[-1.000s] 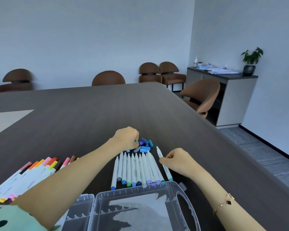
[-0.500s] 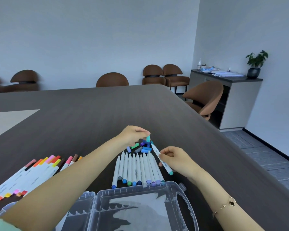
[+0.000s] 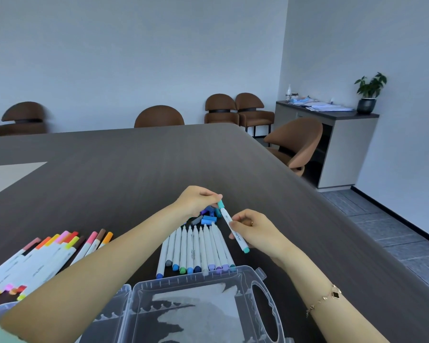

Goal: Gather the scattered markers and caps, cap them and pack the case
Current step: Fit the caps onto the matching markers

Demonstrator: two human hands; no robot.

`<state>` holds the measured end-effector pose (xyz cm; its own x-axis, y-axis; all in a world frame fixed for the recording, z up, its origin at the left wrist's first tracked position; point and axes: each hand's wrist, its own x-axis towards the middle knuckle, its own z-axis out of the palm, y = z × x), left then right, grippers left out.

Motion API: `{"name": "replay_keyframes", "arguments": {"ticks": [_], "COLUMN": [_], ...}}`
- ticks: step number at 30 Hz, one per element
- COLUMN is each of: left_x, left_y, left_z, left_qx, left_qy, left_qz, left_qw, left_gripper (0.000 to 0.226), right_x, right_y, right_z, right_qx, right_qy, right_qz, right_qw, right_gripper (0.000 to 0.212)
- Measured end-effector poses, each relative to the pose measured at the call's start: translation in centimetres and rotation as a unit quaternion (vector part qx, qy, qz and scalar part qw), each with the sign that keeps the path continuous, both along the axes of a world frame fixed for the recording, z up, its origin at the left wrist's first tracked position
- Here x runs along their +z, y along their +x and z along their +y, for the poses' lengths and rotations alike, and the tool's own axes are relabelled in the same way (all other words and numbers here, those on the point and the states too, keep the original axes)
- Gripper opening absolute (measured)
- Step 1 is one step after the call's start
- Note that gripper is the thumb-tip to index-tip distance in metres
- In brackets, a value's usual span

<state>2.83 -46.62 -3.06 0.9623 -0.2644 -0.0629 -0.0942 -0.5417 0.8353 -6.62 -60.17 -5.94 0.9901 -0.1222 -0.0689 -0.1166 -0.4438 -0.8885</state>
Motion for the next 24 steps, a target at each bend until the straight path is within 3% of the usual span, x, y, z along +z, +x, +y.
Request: {"name": "replay_keyframes", "arguments": {"ticks": [8, 16, 18, 20, 24], "left_x": [-0.5, -1.5, -1.4, -1.0, 0.1], "left_y": [-0.7, -0.2, 0.2, 1.0, 2.8], "left_z": [-0.2, -0.9, -0.7, 0.1, 2.7], "left_qx": [-0.031, -0.018, -0.048, -0.094, -0.071], "left_qy": [-0.033, -0.099, -0.050, 0.050, 0.150], "left_qz": [0.041, 0.097, 0.069, 0.002, -0.092], "left_qw": [0.998, 0.990, 0.995, 0.994, 0.982], "left_gripper": [0.024, 0.023, 0.024, 0.022, 0.021], "right_x": [0.4, 0.4, 0.1, -0.3, -0.9], "right_y": [-0.6, -0.4, -0.1, 0.2, -0.1], "right_z": [0.3, -0.2, -0.2, -0.5, -0.6], "right_qx": [0.000, -0.037, -0.054, -0.057, -0.054], "right_qy": [0.070, 0.075, 0.030, -0.077, -0.209], "right_qz": [0.031, 0.024, 0.015, 0.004, 0.028], "right_qw": [0.997, 0.996, 0.998, 0.995, 0.976], "right_gripper": [0.025, 0.024, 0.023, 0.022, 0.016]}}
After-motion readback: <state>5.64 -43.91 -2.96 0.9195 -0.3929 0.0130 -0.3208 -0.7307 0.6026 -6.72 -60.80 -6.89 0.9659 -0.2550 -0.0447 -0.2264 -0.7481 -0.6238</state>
